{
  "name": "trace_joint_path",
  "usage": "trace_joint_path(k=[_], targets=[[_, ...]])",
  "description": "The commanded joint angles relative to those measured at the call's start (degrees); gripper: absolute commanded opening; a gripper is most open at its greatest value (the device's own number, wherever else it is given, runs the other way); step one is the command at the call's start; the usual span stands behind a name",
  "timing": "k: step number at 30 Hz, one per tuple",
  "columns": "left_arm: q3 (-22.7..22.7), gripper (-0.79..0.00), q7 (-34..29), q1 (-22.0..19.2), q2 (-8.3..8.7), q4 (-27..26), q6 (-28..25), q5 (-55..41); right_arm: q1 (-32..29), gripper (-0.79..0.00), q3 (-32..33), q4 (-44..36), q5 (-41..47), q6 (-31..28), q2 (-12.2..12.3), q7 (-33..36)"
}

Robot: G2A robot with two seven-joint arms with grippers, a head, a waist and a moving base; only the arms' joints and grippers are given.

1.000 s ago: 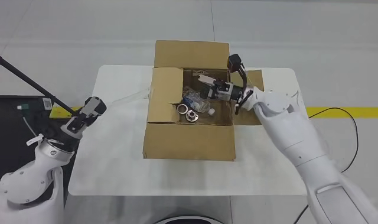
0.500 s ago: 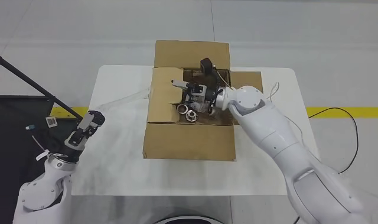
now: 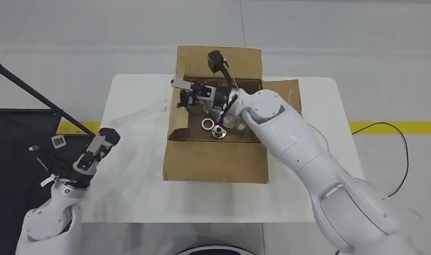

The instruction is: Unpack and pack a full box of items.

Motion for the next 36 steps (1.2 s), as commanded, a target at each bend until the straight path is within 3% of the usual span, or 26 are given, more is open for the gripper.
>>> trace_joint_path(k=[1,10,22,30,36], targets=[[-0.39,0.0,1.18,0.72,0.0,-0.17,-1.39,-0.64,0.19,0.0,-0.59,-0.39,-1.19,-0.67,-0.76,-1.44],[-2.82,0.0,3.4,4.35,0.26,0.28,-6.51,-5.19,1.65,0.0,-5.12,0.61,-9.95,-0.03,-5.41,-9.01],[-3.55,0.0,1.02,5.38,0.98,2.84,-8.63,-8.88,2.95,0.0,-8.4,6.95,-14.54,2.66,-11.21,-8.84],[-3.55,0.0,1.02,5.38,0.98,2.84,-8.63,-8.88,3.45,0.0,-7.58,10.1,-15.18,-0.04,-13.33,-7.59],[-3.55,0.0,1.02,5.38,0.98,2.84,-8.63,-8.88,5.02,0.0,-5.67,10.59,-16.85,-5.52,-13.3,-6.03]])
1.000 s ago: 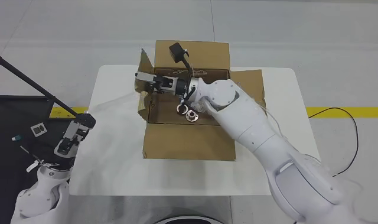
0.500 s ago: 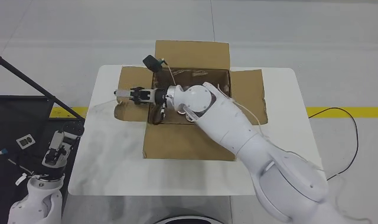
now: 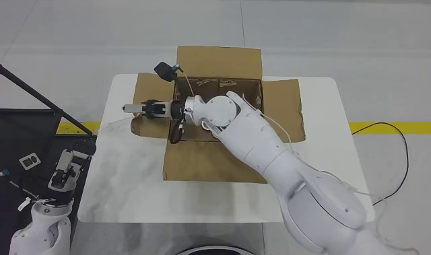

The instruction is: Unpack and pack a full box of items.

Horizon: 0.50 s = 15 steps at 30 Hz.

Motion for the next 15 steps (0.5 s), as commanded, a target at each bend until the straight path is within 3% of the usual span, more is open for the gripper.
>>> trace_joint_path(k=[1,8,15], targets=[[0.0,0.0,0.0,0.0,0.0,0.0,0.0,0.0,0.72,0.0,0.83,-0.06,-0.85,-1.61,0.35,0.19],[0.0,0.0,0.0,0.0,0.0,0.0,0.0,0.0,3.5,0.0,4.08,-2.74,-9.82,-6.16,3.48,-0.31],[0.0,0.0,0.0,0.0,0.0,0.0,0.0,0.0,3.34,0.0,7.67,-10.22,-25.37,-1.35,8.55,-2.36]])
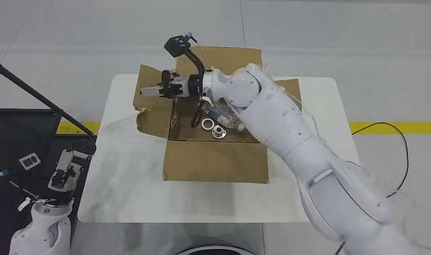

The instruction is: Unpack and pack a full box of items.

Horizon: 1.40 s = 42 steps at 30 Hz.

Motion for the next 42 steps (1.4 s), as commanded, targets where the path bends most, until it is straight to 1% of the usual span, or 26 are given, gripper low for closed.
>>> trace_joint_path(k=[1,4,6,9,12,23,25,26,27,29,34,37,40,42], targets=[[0.0,0.0,0.0,0.0,0.0,0.0,0.0,0.0,-0.85,0.0,1.44,-2.69,-3.66,2.88,1.53,0.29],[0.0,0.0,0.0,0.0,0.0,0.0,0.0,0.0,-3.0,0.0,4.31,-8.48,-8.1,8.17,4.13,3.12],[0.0,0.0,0.0,0.0,0.0,0.0,0.0,0.0,-4.99,0.0,6.53,-12.9,-9.94,11.91,5.89,7.33],[0.0,0.0,0.0,0.0,0.0,0.0,0.0,0.0,-8.3,0.0,10.67,-20.09,-11.4,17.42,8.46,14.34],[0.0,0.0,0.0,0.0,0.0,0.0,0.0,0.0,-12.67,0.0,15.89,-27.38,-10.07,20.52,10.74,19.59],[0.0,0.0,0.0,0.0,0.0,0.0,0.0,0.0,-13.19,0.0,16.56,-28.22,-9.89,20.73,10.98,19.83],[0.0,0.0,0.0,0.0,0.0,0.0,0.0,0.0,-13.61,0.0,15.75,-28.18,-13.27,21.93,11.07,18.89],[0.0,0.0,0.0,0.0,0.0,0.0,0.0,0.0,-14.06,0.0,14.88,-29.39,-15.38,22.09,11.06,18.29],[0.0,0.0,0.0,0.0,0.0,0.0,0.0,0.0,-14.18,0.0,14.16,-29.97,-18.59,22.56,11.21,18.38],[0.0,0.0,0.0,0.0,0.0,0.0,0.0,0.0,-14.51,0.0,12.89,-31.87,-25.03,25.31,11.46,18.29],[0.0,0.0,0.0,0.0,0.0,0.0,0.0,0.0,-15.78,0.0,11.59,-34.55,-33.54,29.74,12.12,22.11],[0.0,0.0,0.0,0.0,0.0,0.0,0.0,0.0,-16.0,0.0,11.14,-34.07,-37.09,32.11,12.38,24.93],[0.0,0.0,0.0,0.0,0.0,0.0,0.0,0.0,-15.58,0.0,11.07,-31.11,-38.97,35.21,12.39,27.55],[0.0,0.0,0.0,0.0,0.0,0.0,0.0,0.0,-15.03,0.0,10.73,-28.72,-38.43,34.7,12.16,28.71]])
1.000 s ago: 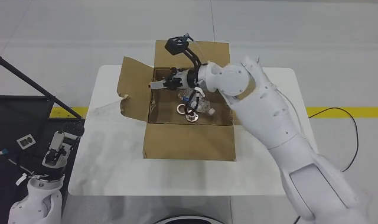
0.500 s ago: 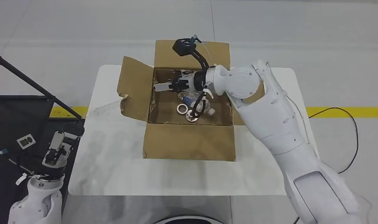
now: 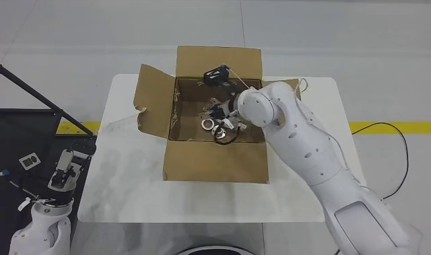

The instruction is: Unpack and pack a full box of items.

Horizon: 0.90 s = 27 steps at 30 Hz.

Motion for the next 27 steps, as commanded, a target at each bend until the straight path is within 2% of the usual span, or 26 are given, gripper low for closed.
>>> trace_joint_path(k=[1,6,18,27], targets=[[0.0,0.0,0.0,0.0,0.0,0.0,0.0,0.0,0.51,0.0,-0.29,2.69,0.75,-1.2,-0.21,0.52],[0.0,0.0,0.0,0.0,0.0,0.0,0.0,0.0,1.96,0.0,-2.8,9.32,-0.12,-4.5,-1.26,-1.17],[0.0,0.0,0.0,0.0,0.0,0.0,0.0,0.0,3.95,0.0,-7.87,17.85,-4.97,-5.46,-4.22,-9.03],[0.0,0.0,0.0,0.0,0.0,0.0,0.0,0.0,5.46,0.0,-9.77,24.22,-5.6,-5.45,-6.42,-10.07]])
